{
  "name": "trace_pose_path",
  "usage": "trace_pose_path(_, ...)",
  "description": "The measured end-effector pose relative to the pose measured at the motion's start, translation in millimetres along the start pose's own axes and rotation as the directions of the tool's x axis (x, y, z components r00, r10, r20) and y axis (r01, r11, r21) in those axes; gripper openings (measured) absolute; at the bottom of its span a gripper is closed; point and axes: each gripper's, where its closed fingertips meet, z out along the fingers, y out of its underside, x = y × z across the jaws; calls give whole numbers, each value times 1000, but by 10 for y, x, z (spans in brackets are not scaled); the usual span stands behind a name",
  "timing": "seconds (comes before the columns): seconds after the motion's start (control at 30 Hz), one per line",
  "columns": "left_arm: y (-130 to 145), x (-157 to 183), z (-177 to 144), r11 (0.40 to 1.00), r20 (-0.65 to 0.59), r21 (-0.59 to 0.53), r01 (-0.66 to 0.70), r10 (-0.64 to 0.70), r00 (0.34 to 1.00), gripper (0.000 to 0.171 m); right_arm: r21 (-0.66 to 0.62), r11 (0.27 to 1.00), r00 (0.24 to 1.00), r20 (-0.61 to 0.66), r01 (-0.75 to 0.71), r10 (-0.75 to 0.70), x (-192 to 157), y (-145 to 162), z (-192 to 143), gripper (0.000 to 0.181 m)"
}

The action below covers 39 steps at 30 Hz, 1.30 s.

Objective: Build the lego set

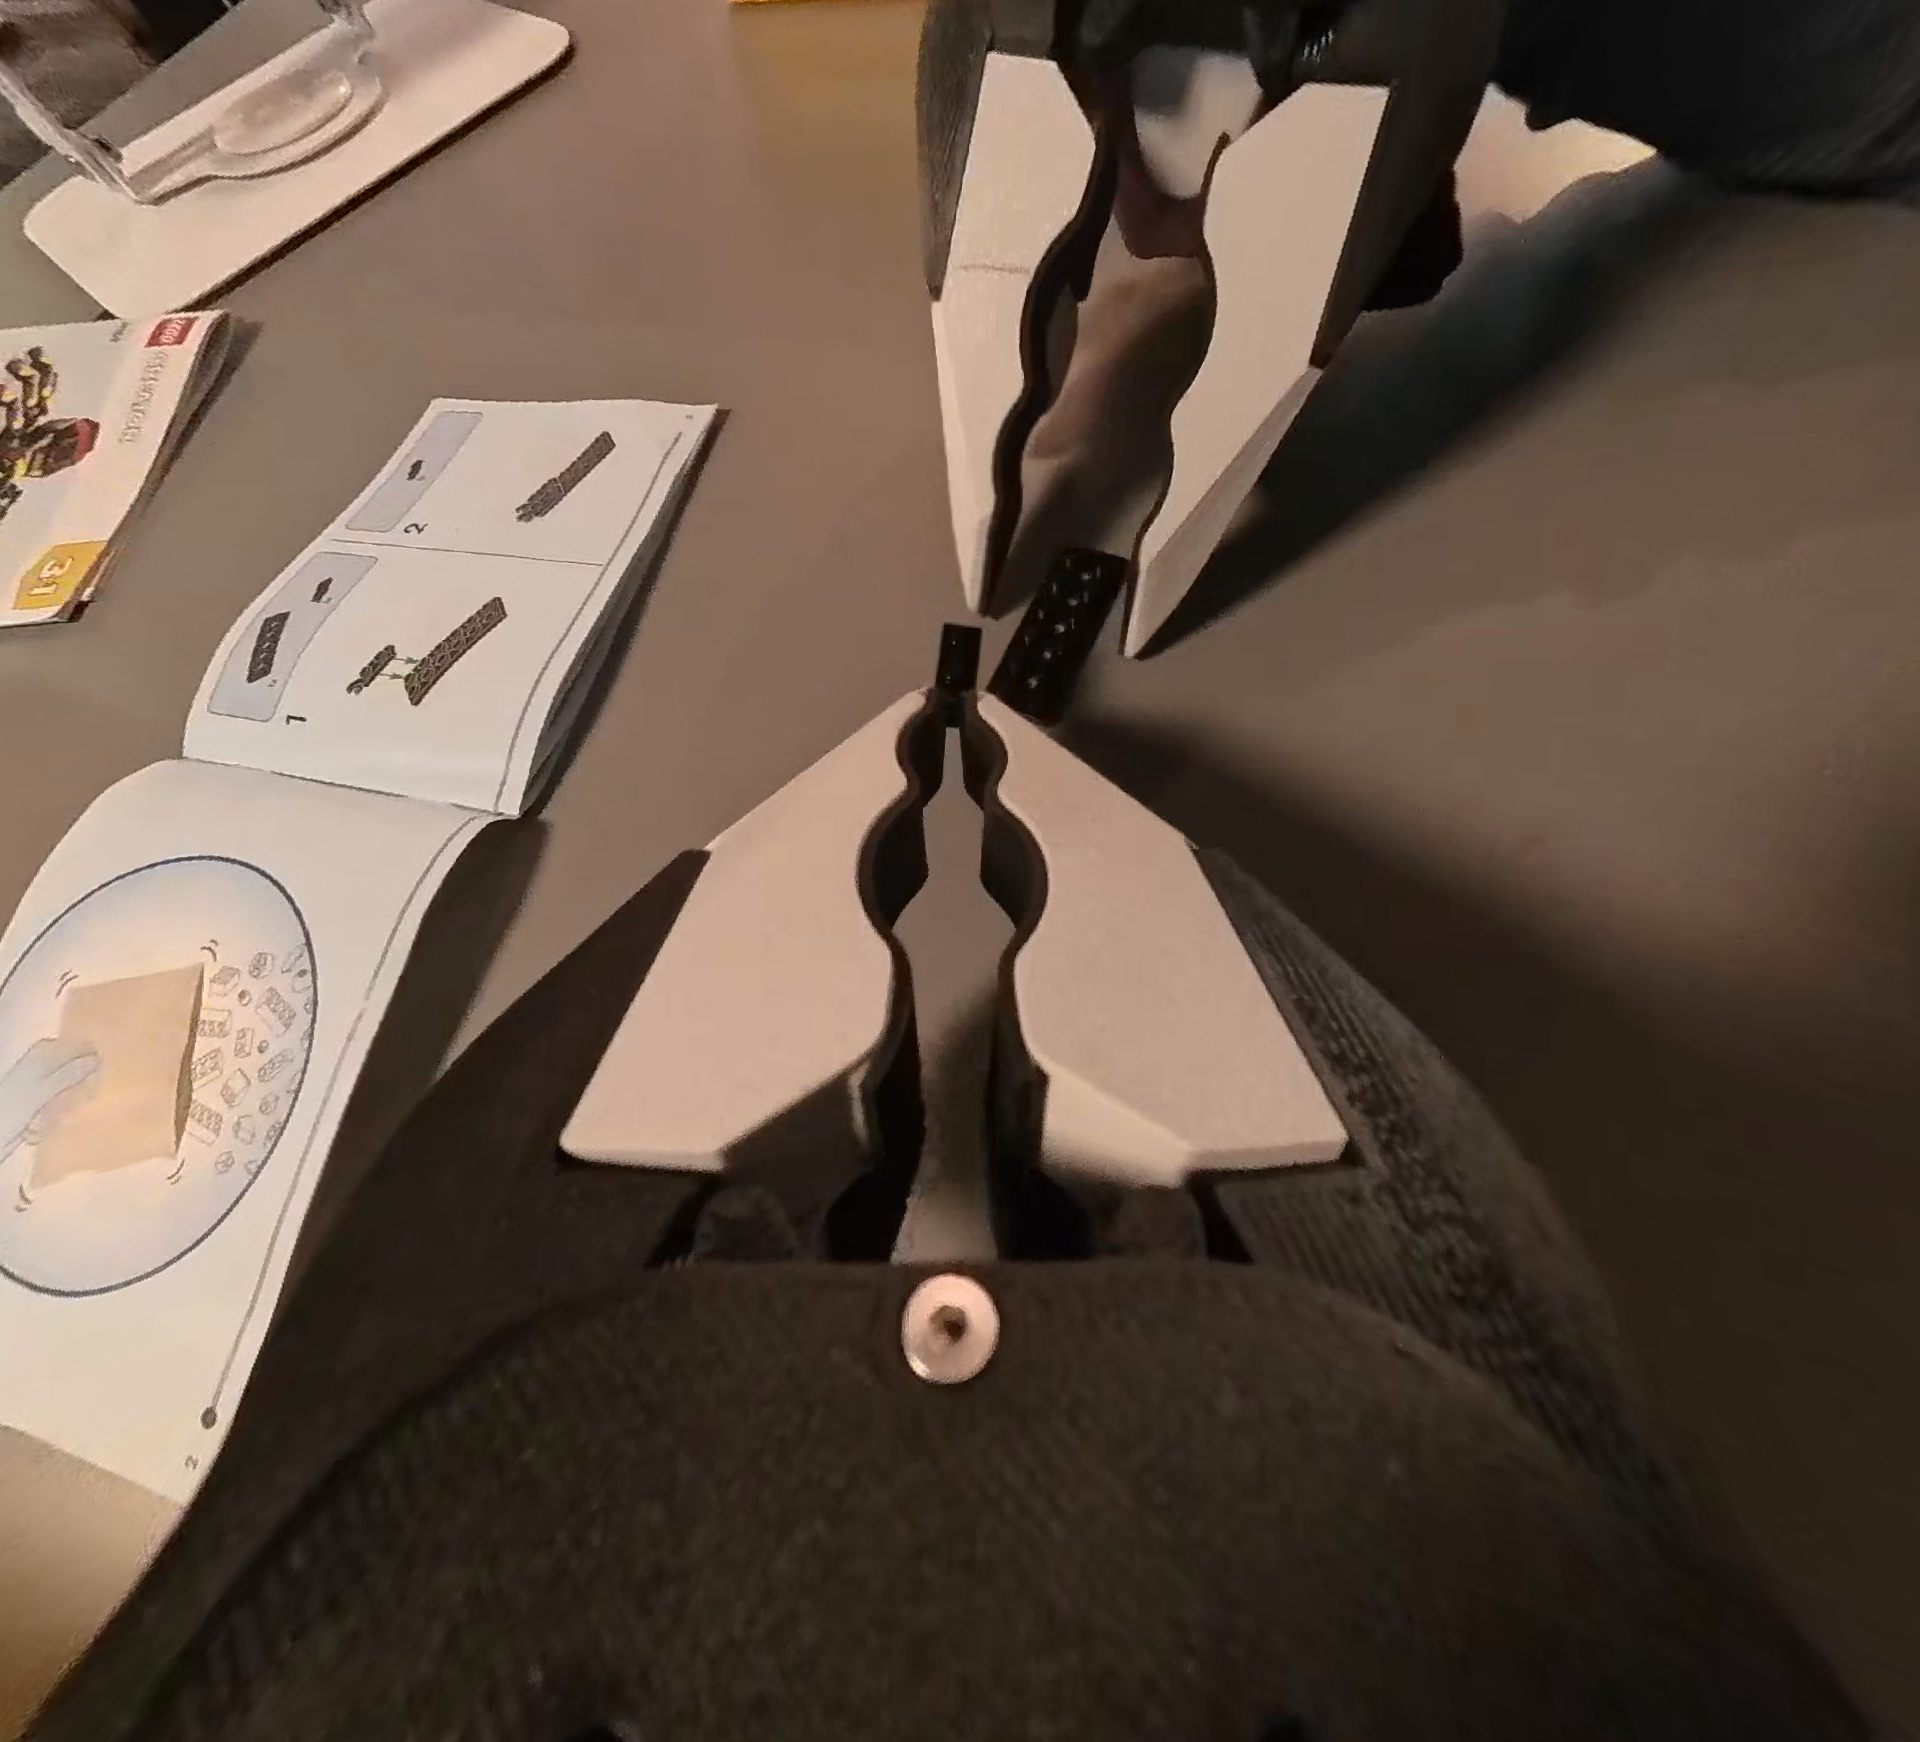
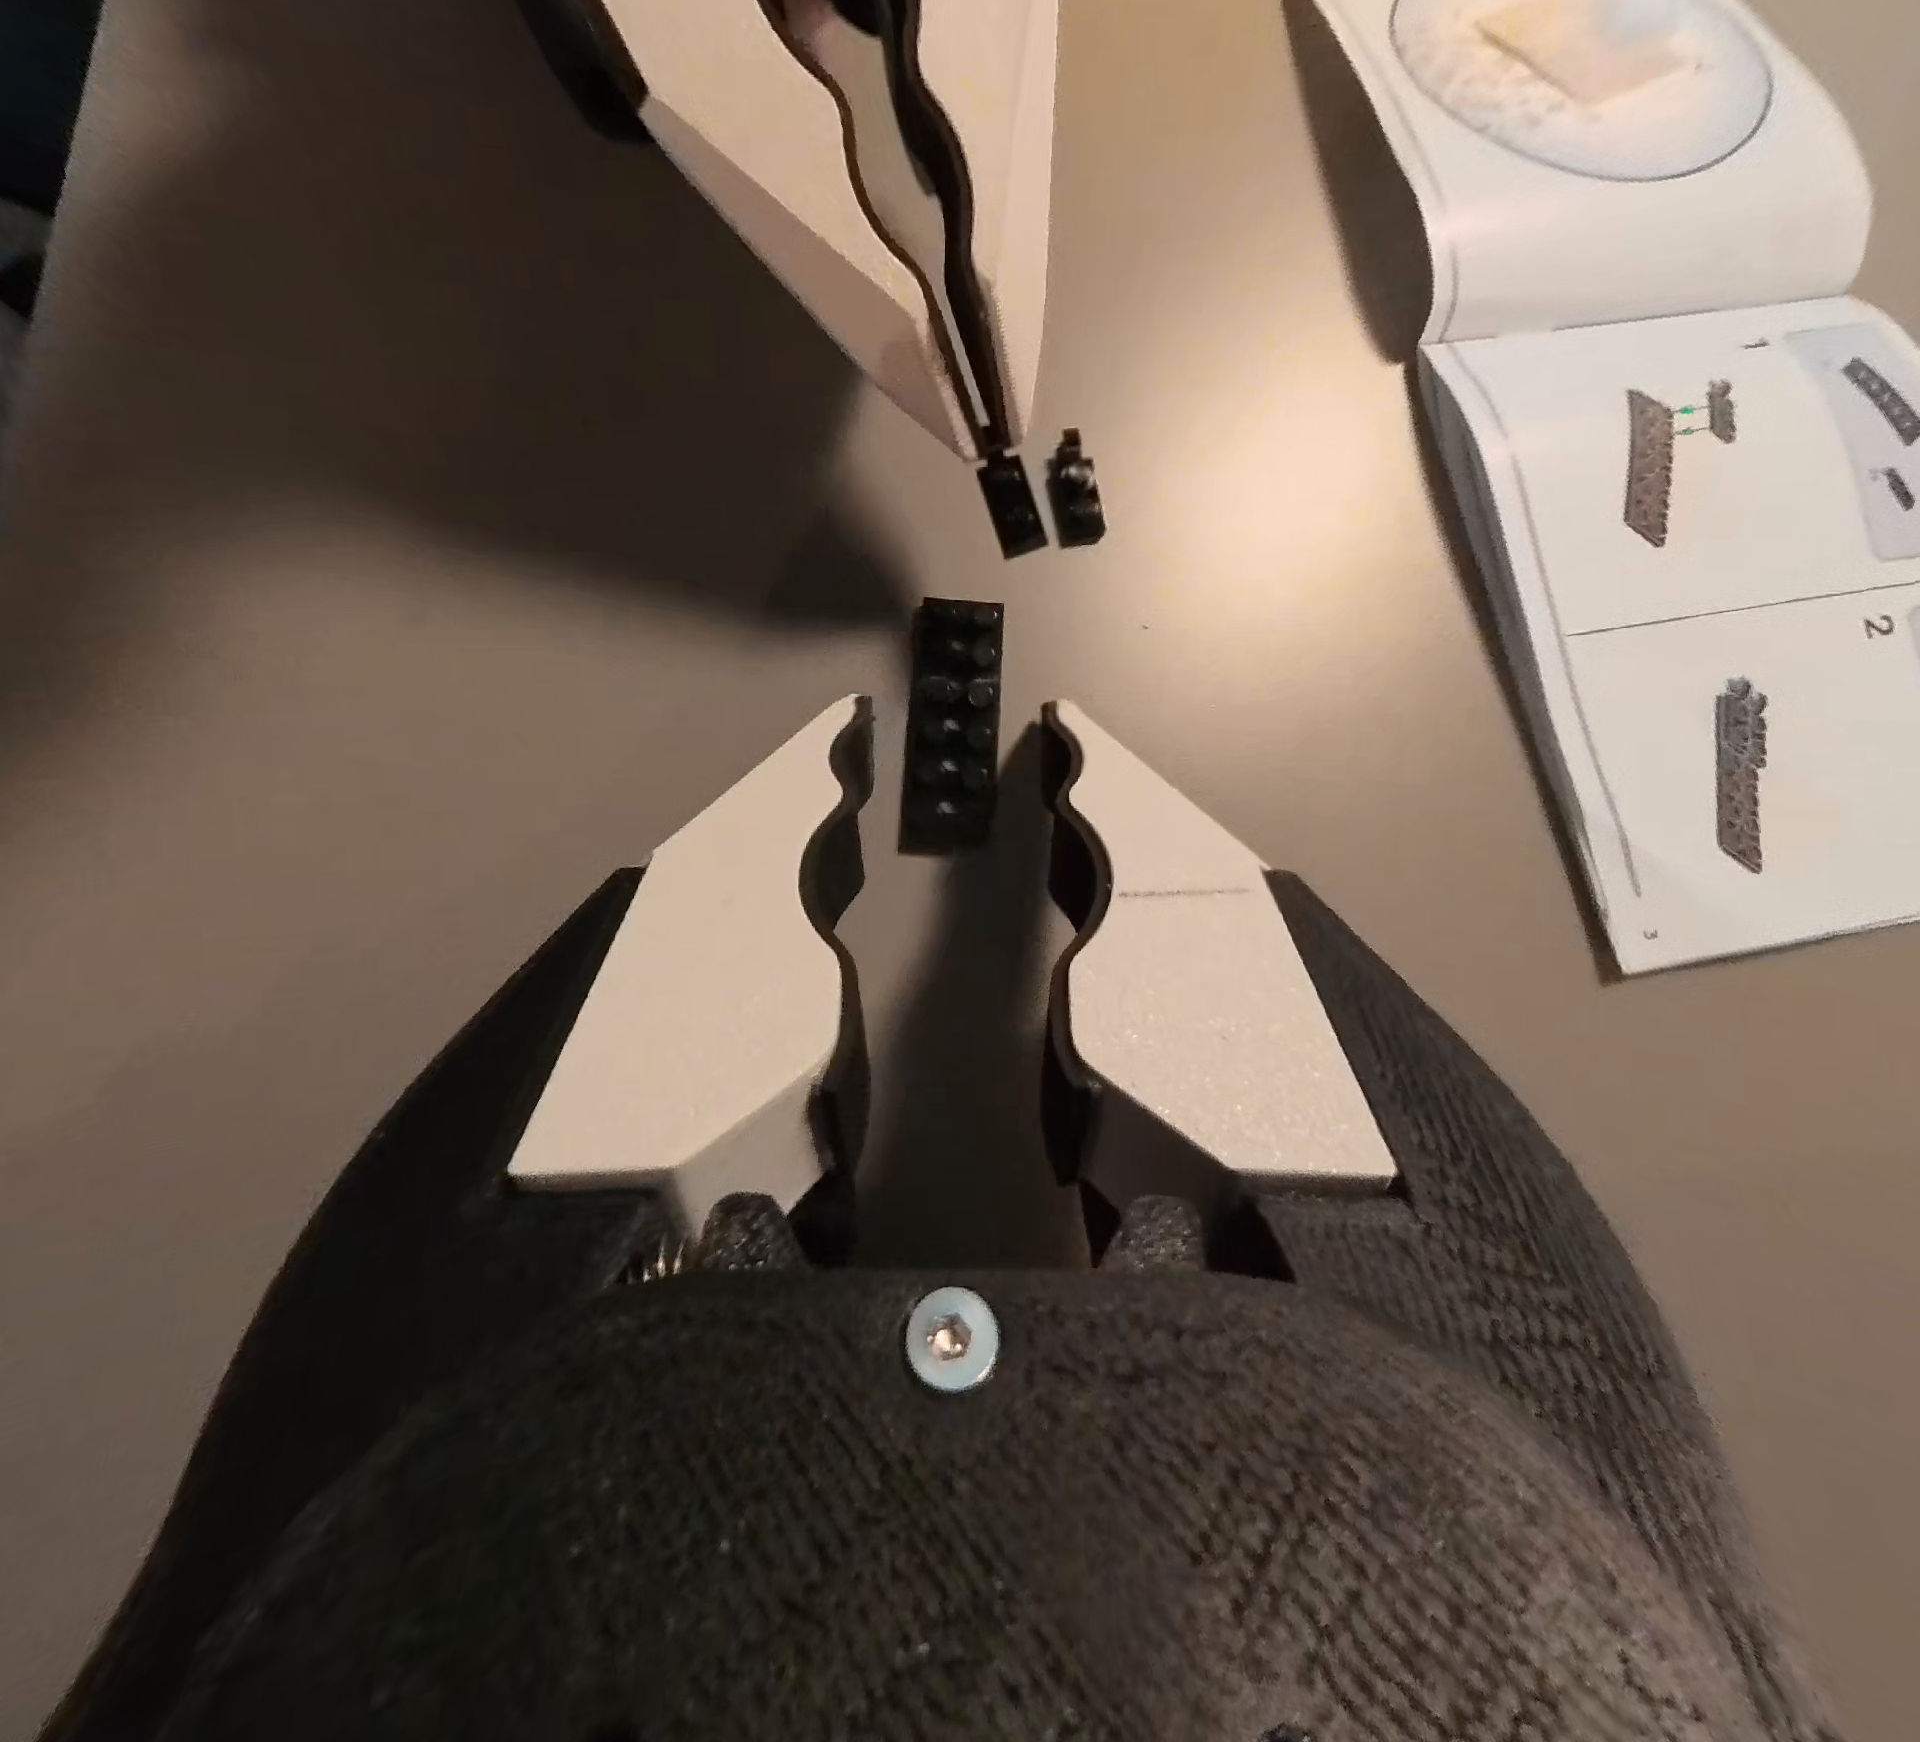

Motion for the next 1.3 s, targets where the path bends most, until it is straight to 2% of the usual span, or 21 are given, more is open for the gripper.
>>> trace_pose_path(0.13,34,42,13,1000,-34,-16,-6,6,999,2,-5,1000,1000,9,-7,7,-42,-18,23,14)
trace_pose_path(0.53,163,216,42,995,-152,-95,-25,10,988,2,60,997,996,80,46,-51,-165,-91,77,13)
trace_pose_path(1.2,222,255,50,991,-165,-124,-43,22,986,3,63,997,995,91,44,-50,-180,-91,75,14)
trace_pose_path(1.3,221,252,50,991,-161,-123,-45,25,987,8,64,997,995,92,43,-49,-180,-92,75,13)
